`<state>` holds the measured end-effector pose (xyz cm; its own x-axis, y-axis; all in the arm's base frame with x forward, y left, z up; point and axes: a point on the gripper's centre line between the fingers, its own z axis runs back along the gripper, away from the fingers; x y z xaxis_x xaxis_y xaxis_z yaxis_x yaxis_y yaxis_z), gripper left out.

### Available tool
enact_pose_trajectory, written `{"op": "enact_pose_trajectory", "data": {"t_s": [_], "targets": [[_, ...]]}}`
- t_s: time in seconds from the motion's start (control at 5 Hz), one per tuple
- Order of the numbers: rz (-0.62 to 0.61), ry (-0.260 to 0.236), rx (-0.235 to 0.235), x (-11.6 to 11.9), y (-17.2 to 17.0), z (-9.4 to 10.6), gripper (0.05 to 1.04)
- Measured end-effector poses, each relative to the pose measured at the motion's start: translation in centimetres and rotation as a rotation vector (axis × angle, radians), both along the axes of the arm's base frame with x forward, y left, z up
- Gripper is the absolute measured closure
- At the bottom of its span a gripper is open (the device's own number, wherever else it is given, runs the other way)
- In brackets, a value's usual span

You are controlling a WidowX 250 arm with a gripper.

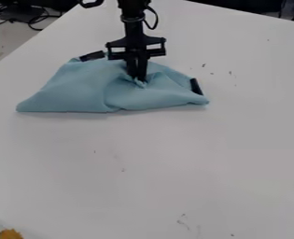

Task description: Fold cloth from bottom right to top left

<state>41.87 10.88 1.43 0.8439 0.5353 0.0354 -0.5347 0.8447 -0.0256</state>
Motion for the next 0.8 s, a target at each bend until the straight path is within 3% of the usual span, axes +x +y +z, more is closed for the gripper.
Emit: {"op": "enact_pose_trajectory", "data": {"t_s": [0.2,0.4,0.6,0.8], "targets": [[-0.032,0.023,0.058,-0.5,-0.8,-0.1,0.59],[-0.092,0.032,0.175,-1.0,-2.3,1.6,0.291],[-0.141,-0.013,0.285,-1.3,-4.1,4.3,0.083],[-0.138,-0.048,0.271,-1.6,-4.7,6.3,0.079]]}}
